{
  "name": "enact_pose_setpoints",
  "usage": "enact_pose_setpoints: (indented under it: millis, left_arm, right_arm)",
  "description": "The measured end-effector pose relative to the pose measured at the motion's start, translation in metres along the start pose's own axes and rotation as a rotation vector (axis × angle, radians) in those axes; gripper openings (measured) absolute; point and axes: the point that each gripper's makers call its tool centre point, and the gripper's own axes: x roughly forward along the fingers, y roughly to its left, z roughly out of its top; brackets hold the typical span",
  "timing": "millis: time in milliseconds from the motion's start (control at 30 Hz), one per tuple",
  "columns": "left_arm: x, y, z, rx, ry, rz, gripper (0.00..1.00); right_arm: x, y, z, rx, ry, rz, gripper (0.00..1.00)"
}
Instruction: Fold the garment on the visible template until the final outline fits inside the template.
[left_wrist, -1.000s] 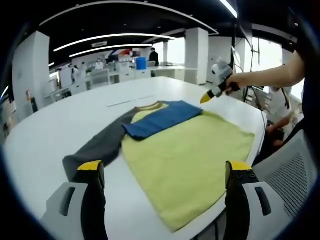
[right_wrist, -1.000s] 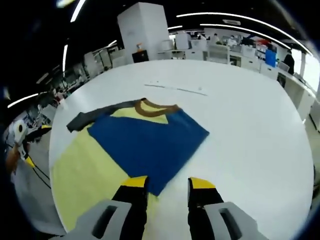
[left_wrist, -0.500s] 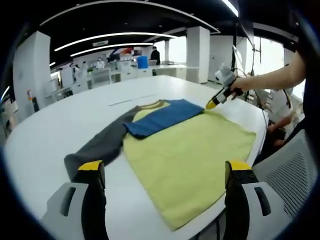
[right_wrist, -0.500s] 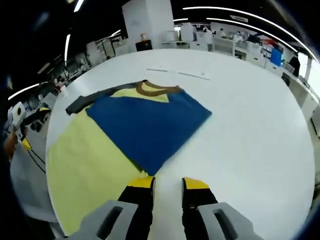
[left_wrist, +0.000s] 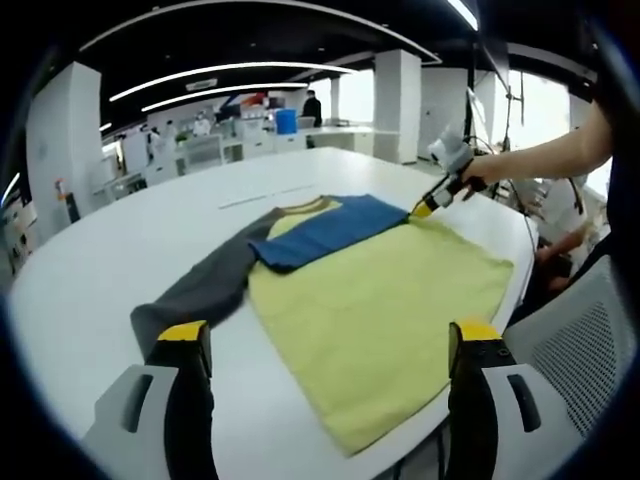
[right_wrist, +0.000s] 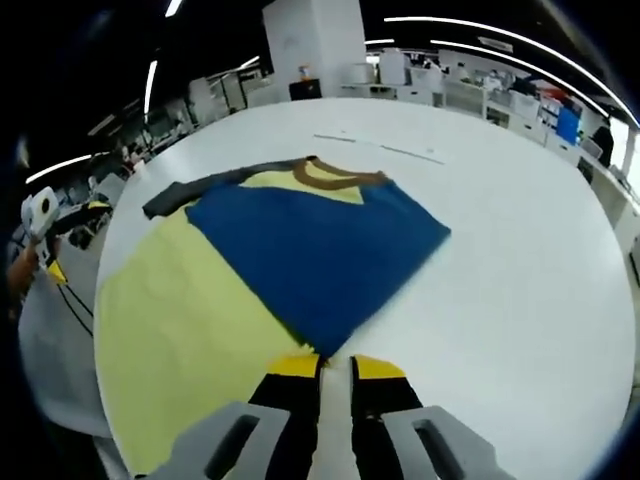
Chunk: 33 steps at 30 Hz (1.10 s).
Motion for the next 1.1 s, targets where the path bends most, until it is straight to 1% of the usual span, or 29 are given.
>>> enact_pose_setpoints:
  millis: [100, 200, 267, 300, 367, 467, 667, 867, 1100]
  left_arm:
    - [-0.001, 0.0, 0.0, -0.001, -0.001, 0.001, 0.95]
    - [-0.001, 0.002, -0.001, 0.005, 0.008, 0.007, 0.94]
    - [-0.001, 0.002, -0.001, 0.001, 0.002, 0.009, 0.94]
    - [-0.002, 0.002, 0.0, -0.002, 0.0, 0.009, 0.94]
    - [-0.001, 0.002, -0.001, 0.0, 0.001, 0.009, 0.94]
    - [-0.001, 0.003, -0.001, 0.0, 0.002, 0.009, 0.94]
    - [-0.001, 0.005, -0.001, -0.001, 0.002, 0.017, 0.94]
    - [-0.001, 0.009, -0.004, -0.004, 0.007, 0.036, 0.94]
    - [-0.001, 0.013, -0.006, -0.015, 0.008, 0.047, 0.93]
  right_arm:
    - [0.0, 0.004, 0.001, -0.015, 0.001, 0.011, 0.0]
    - [-0.002, 0.002, 0.0, -0.06, 0.013, -0.014, 0.0]
    - [-0.003, 0.001, -0.001, -0.062, 0.022, -0.025, 0.0]
    - [-0.004, -0.003, -0.003, -0.064, 0.033, -0.044, 0.0]
    - [-0.006, -0.007, -0.005, -0.061, 0.038, -0.058, 0.0]
    - [-0.008, -0.01, -0.006, -0.047, 0.04, -0.063, 0.0]
    - [-0.007, -0.012, -0.007, -0.057, 0.046, -0.073, 0.0]
    - [-0.009, -0.018, -0.009, -0.113, 0.069, -0.107, 0.0]
    - [-0.011, -0.022, -0.012, -0.111, 0.079, -0.115, 0.0]
